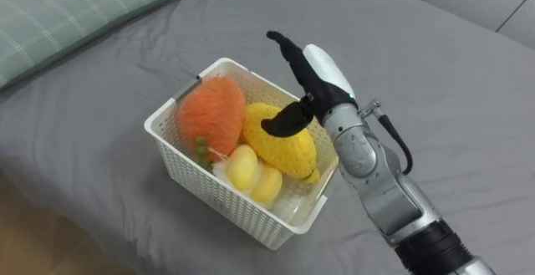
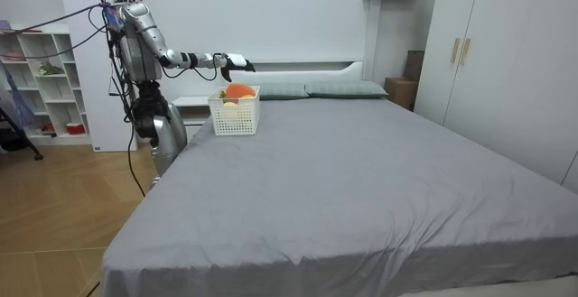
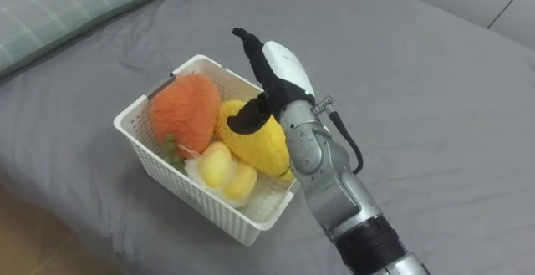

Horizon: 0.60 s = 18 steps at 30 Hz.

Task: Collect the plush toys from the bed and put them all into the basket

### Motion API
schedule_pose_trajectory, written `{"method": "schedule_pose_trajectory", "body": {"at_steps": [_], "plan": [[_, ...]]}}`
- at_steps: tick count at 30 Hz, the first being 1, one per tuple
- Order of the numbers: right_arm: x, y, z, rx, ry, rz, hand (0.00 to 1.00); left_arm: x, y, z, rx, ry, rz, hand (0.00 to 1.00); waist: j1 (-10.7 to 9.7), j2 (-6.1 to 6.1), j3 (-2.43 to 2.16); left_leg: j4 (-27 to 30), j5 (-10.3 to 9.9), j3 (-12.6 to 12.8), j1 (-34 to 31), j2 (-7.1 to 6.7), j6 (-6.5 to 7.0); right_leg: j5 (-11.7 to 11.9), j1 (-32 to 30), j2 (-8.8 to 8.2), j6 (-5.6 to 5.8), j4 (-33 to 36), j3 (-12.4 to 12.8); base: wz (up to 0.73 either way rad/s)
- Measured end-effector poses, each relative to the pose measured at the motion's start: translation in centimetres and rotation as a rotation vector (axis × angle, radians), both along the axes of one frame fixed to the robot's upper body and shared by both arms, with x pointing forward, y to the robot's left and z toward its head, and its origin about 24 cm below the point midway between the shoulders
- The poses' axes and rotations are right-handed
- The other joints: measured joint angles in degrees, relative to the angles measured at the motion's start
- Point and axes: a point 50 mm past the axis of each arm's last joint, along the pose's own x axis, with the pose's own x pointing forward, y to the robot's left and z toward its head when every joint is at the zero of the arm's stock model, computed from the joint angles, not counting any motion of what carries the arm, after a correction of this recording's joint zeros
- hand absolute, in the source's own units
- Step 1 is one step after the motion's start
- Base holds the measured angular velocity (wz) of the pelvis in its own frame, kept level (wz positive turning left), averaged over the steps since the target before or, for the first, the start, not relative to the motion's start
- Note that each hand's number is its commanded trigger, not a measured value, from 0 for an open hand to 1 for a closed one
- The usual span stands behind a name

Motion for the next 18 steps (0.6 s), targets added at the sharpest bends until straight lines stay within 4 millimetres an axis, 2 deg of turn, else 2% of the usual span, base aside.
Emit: {"method": "schedule_pose_trajectory", "body": {"at_steps": [6,12,13,16,18], "plan": [[0.1,-0.6,0.4,0.010,-0.021,0.003,0.00,0.1,0.2,0.1,-0.002,-0.004,0.014,0.00,-0.28,0.22,0.14,0.26,-0.01,-0.03,-0.09,0.00,0.00,0.00,0.02,0.04,0.00,0.00,0.16,0.00],[0.2,-1.1,1.7,0.042,-0.079,-0.004,0.00,0.5,0.5,0.2,0.012,-0.026,0.035,0.00,-2.08,0.25,0.10,0.27,-0.01,0.09,0.10,0.04,0.00,0.00,0.01,0.02,0.00,0.08,0.36,0.00],[0.3,-1.4,1.8,0.060,-0.079,-0.020,0.00,0.7,0.5,0.3,0.015,-0.033,0.034,0.00,-2.52,0.41,0.16,0.31,-0.01,0.08,0.12,0.04,0.00,0.00,0.11,0.01,-0.01,0.09,0.41,0.00],[0.1,-3.0,1.7,0.132,-0.082,-0.081,0.00,1.1,0.4,0.4,0.022,-0.051,0.036,0.00,-3.51,0.73,-0.06,0.41,-0.01,0.72,0.36,0.07,0.06,0.01,0.06,0.00,0.01,0.12,1.64,-0.04],[-0.2,-4.2,1.8,0.162,-0.097,-0.125,0.00,1.2,0.5,0.4,0.021,-0.065,0.041,0.00,-4.87,1.04,-0.21,0.42,0.01,0.99,0.39,0.09,0.21,0.04,0.04,-0.09,0.05,0.13,1.64,-0.04]]}}
